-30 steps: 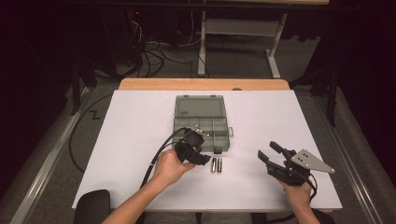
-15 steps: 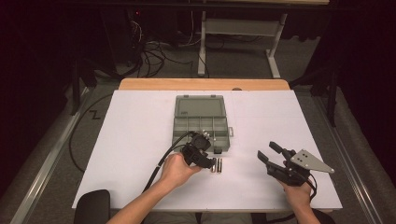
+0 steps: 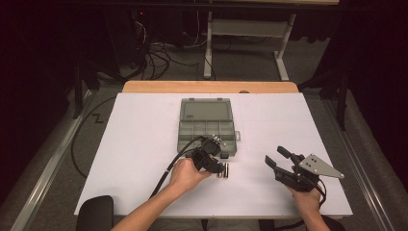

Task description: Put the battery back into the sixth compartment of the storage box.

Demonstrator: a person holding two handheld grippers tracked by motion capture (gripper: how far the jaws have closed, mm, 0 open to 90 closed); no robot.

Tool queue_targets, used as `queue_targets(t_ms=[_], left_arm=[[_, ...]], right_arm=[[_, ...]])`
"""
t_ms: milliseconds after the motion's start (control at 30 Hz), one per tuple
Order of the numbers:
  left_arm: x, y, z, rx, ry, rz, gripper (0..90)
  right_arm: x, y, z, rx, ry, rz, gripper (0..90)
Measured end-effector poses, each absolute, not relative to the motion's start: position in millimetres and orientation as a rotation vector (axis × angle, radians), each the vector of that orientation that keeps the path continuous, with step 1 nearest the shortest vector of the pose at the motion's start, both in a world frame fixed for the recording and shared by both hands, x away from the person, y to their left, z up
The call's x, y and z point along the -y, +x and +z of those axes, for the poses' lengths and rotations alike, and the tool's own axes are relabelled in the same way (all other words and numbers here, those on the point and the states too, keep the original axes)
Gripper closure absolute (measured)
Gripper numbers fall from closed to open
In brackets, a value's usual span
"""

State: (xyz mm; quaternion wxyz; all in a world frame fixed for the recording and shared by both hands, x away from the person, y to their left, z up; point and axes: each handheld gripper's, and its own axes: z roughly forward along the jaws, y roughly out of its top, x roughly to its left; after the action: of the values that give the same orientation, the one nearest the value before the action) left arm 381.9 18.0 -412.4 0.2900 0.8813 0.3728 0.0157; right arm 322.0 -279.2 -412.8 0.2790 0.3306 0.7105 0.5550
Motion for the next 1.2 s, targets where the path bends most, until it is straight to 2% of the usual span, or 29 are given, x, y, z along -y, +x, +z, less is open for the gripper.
queue_targets(t_ms=[900,1200], left_arm=[[-16.8,384.6,-415.8,-0.987,2.365,0.05,67.9],[-15.1,384.8,-421.1,-0.993,2.407,0.083,74.2]], right_arm=[[279.0,322.1,-412.9,-1.91,0.882,1.482,42.4],[278.7,322.0,-413.0,-1.911,0.881,1.478,42.5]])
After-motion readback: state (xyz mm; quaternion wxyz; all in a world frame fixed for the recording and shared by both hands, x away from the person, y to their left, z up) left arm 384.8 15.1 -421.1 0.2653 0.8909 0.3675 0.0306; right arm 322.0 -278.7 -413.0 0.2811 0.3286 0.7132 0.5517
